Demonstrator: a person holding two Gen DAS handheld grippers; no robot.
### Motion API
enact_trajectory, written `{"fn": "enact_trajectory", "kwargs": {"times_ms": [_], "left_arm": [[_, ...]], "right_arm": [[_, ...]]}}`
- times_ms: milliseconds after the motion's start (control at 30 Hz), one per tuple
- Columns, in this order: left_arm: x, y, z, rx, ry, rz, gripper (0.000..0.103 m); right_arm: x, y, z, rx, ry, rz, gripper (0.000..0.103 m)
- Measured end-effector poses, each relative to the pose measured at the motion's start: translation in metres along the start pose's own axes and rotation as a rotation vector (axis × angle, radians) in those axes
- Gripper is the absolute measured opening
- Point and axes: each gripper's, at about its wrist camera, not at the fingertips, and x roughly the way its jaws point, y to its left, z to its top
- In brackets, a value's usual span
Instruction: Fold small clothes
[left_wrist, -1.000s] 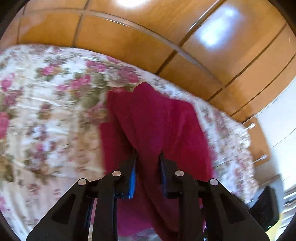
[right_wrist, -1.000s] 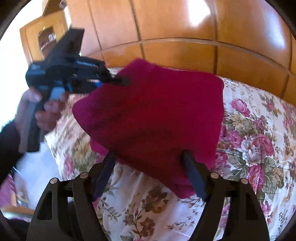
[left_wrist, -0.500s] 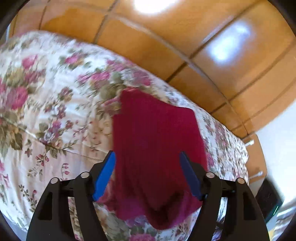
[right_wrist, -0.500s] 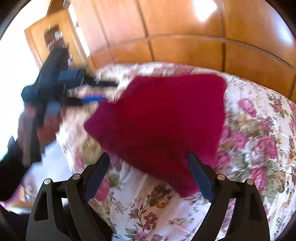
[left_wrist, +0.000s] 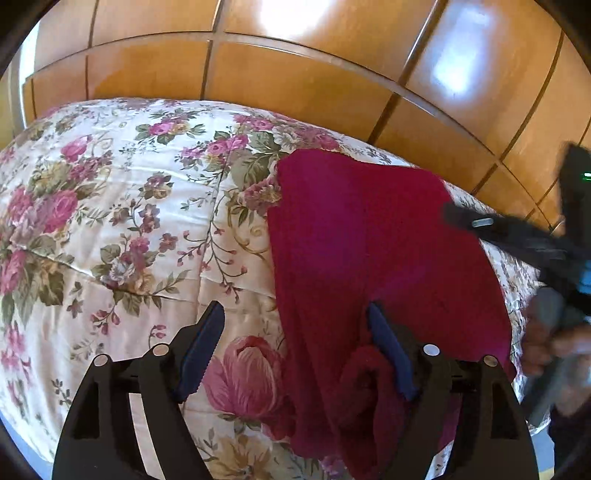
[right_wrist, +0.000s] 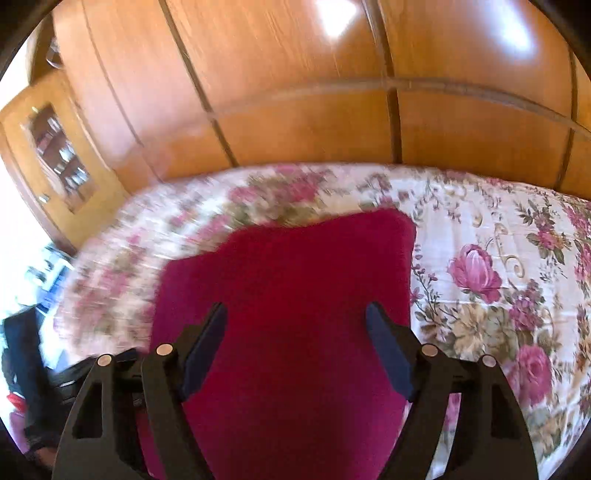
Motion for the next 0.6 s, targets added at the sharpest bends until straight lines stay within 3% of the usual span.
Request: {"fn": "enact_trajectory", "kwargs": {"times_ms": [100, 600], "left_arm": [[-0.002, -0.007, -0.003, 0.030, -0.015, 0.006, 0.080], [-0.011, -0.019, -0.008, 0.070, -0.070, 0.043, 0.080]], "right_arm": [[0.026, -0.014, -0.009, 0.035, 0.031, -0.011, 0.078], [0.018, -0.023, -0.015, 0.054, -0.016, 0.050, 0.082]]}}
